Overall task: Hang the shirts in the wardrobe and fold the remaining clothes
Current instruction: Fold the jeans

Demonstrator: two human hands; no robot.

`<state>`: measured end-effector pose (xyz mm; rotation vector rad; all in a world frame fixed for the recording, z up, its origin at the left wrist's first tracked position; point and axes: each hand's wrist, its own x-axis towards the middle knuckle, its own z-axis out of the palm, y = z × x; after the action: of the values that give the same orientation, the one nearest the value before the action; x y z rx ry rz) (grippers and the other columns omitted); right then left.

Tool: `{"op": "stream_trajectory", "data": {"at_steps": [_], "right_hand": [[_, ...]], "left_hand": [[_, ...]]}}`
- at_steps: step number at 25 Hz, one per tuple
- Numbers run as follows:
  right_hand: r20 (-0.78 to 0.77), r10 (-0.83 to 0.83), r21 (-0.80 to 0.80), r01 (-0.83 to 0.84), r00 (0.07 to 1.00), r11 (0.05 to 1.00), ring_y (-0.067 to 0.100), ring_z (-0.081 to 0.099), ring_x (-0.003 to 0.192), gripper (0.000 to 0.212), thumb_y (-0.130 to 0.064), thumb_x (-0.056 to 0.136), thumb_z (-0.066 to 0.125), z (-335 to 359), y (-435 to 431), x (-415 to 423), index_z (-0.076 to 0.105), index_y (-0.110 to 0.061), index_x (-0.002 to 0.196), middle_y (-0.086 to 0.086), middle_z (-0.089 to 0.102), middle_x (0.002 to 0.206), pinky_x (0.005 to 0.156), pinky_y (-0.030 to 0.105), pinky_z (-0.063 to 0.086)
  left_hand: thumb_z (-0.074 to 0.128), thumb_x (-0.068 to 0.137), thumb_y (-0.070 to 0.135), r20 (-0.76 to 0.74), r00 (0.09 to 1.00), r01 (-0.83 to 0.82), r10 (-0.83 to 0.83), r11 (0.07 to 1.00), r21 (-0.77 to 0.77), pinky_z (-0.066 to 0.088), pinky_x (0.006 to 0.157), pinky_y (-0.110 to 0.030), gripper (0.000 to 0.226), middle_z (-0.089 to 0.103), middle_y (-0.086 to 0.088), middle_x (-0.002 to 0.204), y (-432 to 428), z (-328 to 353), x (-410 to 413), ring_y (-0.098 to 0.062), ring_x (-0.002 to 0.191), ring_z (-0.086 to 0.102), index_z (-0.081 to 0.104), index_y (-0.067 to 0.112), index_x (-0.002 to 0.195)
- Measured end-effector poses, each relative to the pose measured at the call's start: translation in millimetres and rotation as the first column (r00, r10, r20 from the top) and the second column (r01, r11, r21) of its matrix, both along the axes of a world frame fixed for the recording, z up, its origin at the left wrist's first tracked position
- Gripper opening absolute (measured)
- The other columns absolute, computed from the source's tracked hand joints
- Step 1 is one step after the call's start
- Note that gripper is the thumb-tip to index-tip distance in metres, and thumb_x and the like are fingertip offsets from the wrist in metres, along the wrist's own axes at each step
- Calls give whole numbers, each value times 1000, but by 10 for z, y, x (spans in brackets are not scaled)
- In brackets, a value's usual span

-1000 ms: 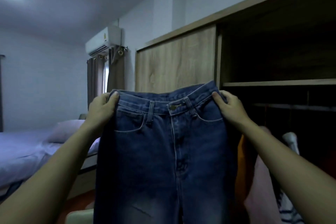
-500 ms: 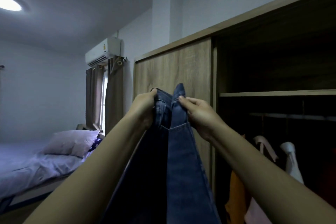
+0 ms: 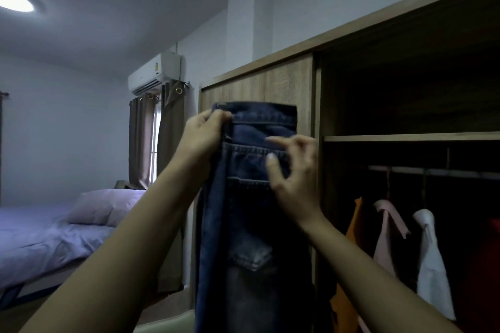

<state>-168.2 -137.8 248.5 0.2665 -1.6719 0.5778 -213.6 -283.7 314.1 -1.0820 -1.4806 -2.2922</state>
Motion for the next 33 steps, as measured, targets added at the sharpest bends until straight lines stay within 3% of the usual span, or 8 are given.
{"op": "stream_trajectory", "data": {"at_steps": [3, 6, 9, 14, 20, 26, 30, 33], "right_hand": [[36, 110, -305, -94, 993, 948, 2, 56, 94, 43, -36, 86, 63, -1, 160, 96, 51, -10, 119, -1, 52, 109, 74, 2, 43], [181, 63, -312, -4, 982, 950, 15, 63, 84, 35, -41, 86, 60, 7, 304, 73, 60, -11, 103, -1, 65, 91, 62, 14, 46], [174, -2, -285, 52, 985, 957, 9, 59, 75, 32, -43, 86, 59, -85, 394, 73, 61, -13, 97, -4, 64, 85, 54, 2, 39], [311, 125, -217, -57, 942, 974, -6, 57, 102, 35, -32, 92, 52, -608, 734, 296, 50, -21, 126, -15, 59, 112, 81, 4, 41], [456, 35, -309, 121, 889, 943, -4, 54, 53, 23, -23, 97, 45, -1845, 910, 545, 63, -10, 89, -7, 56, 59, 50, 15, 37], [476, 232, -300, -92, 848, 950, -8, 60, 74, 55, -71, 70, 57, -1869, 895, 809, 64, -21, 90, -11, 72, 83, 64, 19, 48], [553, 446, -467, -181, 703, 865, -7, 65, 74, 6, -16, 81, 69, -1943, 820, 824, 67, -20, 85, -20, 73, 76, 66, 16, 50], [399, 609, -600, -307, 686, 739, 2, 68, 76, 16, -23, 77, 71, -1840, 720, 845, 67, -12, 87, -9, 74, 79, 63, 15, 51]], "left_hand": [[48, 91, 10, -55, 998, 11, -12, 1000, -15, 48, 45, -17, 19, 63, 4, 51, -114, 64, -84, -8, 46, 59, 58, 10, 75], [46, 95, 17, -61, 998, 16, -31, 969, -247, 49, 49, -16, 17, 69, 5, 63, -103, -108, -170, -9, 58, 64, 60, 11, 89], [58, 91, 32, -132, 988, -129, 80, 895, -426, 56, 73, -27, 19, 72, -2, 91, 33, -557, -236, -14, 83, 68, 65, 18, 101], [65, 84, 32, -193, 927, -337, 322, 940, -52, 53, 86, -43, 21, 68, -2, 96, 235, -636, -282, -14, 88, 65, 57, 19, 99], [58, 78, 51, -355, 841, -456, 408, 888, -61, 51, 84, -42, 27, 63, 6, 88, 323, -664, -461, -7, 81, 57, 55, 28, 92], [57, 90, 31, -524, 720, -558, 455, 828, -49, 41, 71, -8, 35, 61, 6, 95, 110, -690, -413, 20, 73, 53, 58, 6, 115], [53, 94, 30, -681, 614, -708, 400, 660, -251, 32, 68, -18, 34, 65, -10, 102, -25, -782, -404, -19, 98, 59, 54, 8, 119], [56, 88, 40, -576, 705, -673, 414, 648, -358, 42, 69, -25, 31, 65, -3, 92, -15, -632, -587, -15, 87, 62, 61, 12, 103]]}}
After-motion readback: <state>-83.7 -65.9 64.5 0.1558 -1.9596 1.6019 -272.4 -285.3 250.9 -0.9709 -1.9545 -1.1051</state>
